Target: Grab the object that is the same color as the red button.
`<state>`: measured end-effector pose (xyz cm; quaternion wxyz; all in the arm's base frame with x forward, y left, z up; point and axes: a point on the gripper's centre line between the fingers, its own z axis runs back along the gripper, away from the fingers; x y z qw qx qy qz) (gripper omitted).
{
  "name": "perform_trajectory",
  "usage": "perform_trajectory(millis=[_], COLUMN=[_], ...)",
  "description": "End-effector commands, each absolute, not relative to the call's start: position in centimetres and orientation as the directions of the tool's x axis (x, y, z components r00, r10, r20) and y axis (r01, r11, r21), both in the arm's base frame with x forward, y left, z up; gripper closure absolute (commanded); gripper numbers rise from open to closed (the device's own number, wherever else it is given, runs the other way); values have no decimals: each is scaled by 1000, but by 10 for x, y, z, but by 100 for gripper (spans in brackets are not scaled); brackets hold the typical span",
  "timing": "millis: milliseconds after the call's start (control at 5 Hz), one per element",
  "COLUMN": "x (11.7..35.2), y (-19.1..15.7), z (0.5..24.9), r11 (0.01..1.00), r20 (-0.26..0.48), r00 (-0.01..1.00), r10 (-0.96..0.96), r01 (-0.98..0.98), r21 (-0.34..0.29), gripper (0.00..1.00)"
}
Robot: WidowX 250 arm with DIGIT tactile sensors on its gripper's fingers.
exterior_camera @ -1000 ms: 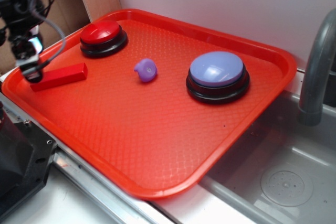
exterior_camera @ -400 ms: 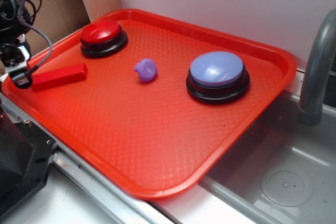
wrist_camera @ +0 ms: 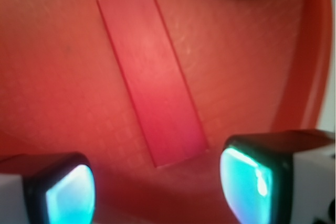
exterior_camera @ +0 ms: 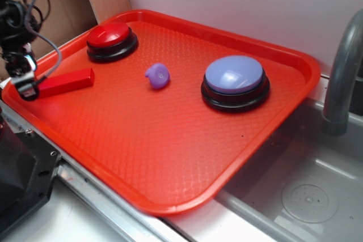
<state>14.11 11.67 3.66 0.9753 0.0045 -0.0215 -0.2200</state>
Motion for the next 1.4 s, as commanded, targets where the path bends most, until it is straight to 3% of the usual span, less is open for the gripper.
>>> perform_trajectory(millis=[0,200,400,600,800,1200], x=[172,178,177,172,162,150], y=[108,104,101,97,71,-12], z=[19,12,2,13,47,145], r11=[876,856,862,866,881,904], r20=[19,9,0,-2,46,104], r00=[876,856,862,867,880,900], r10=[-483,-516,-507,-499,-472,-424], r01=[483,516,507,498,471,414], r21=[8,10,19,43,38,101], gripper=[0,0,34,100,100,100])
